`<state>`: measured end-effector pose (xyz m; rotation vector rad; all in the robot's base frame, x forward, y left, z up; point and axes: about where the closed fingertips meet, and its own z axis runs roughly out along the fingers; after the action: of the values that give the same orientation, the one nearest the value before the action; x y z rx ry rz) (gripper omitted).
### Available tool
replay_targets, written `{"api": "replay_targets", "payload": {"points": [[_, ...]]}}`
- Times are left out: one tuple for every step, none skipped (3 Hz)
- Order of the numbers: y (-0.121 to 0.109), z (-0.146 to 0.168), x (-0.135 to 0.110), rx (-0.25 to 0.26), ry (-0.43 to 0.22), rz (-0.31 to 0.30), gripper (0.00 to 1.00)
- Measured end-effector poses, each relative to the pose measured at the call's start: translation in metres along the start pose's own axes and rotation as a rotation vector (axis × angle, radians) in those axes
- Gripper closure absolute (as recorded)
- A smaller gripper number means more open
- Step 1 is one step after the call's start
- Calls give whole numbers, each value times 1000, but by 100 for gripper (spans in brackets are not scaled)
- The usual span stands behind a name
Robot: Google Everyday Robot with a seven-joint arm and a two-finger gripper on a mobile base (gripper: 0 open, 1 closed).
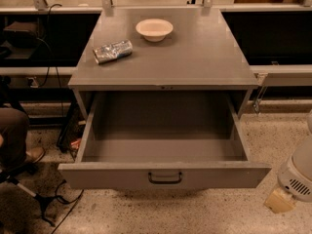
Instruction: Close top drawer
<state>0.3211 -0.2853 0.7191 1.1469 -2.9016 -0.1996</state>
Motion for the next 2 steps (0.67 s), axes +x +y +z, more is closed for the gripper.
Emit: {"api": "replay_targets", "payload": {"points": [[0, 0, 0, 0, 0, 0, 100], [-4, 20, -10, -11, -33, 3, 100]]}}
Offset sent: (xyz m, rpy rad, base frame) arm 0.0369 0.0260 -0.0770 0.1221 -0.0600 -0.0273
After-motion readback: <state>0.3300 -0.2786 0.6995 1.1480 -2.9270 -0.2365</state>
